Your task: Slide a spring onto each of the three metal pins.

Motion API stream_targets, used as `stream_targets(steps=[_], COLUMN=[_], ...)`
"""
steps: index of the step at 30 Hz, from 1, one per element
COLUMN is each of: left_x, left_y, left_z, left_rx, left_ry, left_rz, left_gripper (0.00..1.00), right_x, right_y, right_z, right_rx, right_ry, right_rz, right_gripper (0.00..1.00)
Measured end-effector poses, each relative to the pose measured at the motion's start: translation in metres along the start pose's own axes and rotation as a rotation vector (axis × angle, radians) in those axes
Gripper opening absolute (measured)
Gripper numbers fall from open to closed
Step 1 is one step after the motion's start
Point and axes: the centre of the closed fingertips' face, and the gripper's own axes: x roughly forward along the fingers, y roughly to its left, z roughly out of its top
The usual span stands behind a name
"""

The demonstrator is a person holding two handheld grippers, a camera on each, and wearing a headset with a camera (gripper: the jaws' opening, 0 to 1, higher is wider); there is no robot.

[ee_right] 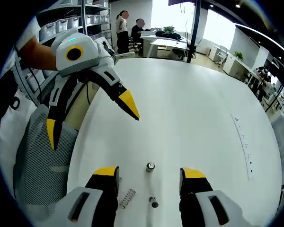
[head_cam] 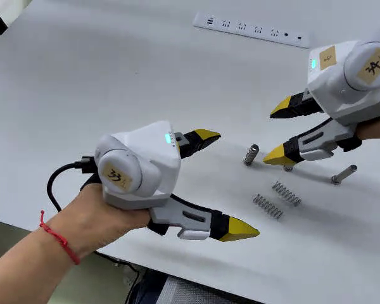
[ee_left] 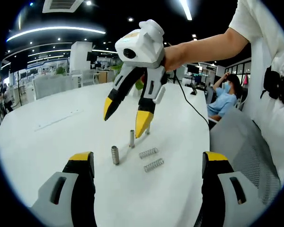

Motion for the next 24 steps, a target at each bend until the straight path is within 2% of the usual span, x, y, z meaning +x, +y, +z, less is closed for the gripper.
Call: stream_targets(steps=[6,11,14,17,21,24], left_x=[0.003,0.004,0.004,0.003,0.005,0.007], left_y=[-0.003,-0.006,-0.008,-0.009,-0.009,-0.012], left_z=[0.003,0.003,0.001,0.0,0.0,-0.001], left_rx=[0.026,0.048,0.067,0.083,0.094,0.109], left_ry=[0.025,0.053,0.078,0.1,0.127,0.145], left_rz=[-0.012,-0.027,-0.037,-0.045,-0.051,-0.066], left_gripper=[0.93,0.93,0.92,0.91,0.9,0.9], right_x=[-0.03,-0.055,-0.07,-0.084,-0.096,-0.101], right_y=[-0.001,0.004,0.012,0.021,0.031,0.04], right_z=[-0.014,-0.027,-0.037,-0.047,-0.064,-0.068], right_rx=[0.065,0.118,0.136,0.167,0.192,0.21], right_ry=[-0.095,-0.174,-0.204,-0.259,-0.297,-0.323], right_rz=[-0.054,-0.092,-0.105,-0.118,-0.132,-0.139], right_gripper=[0.58,0.68,0.74,0.79,0.85,0.89])
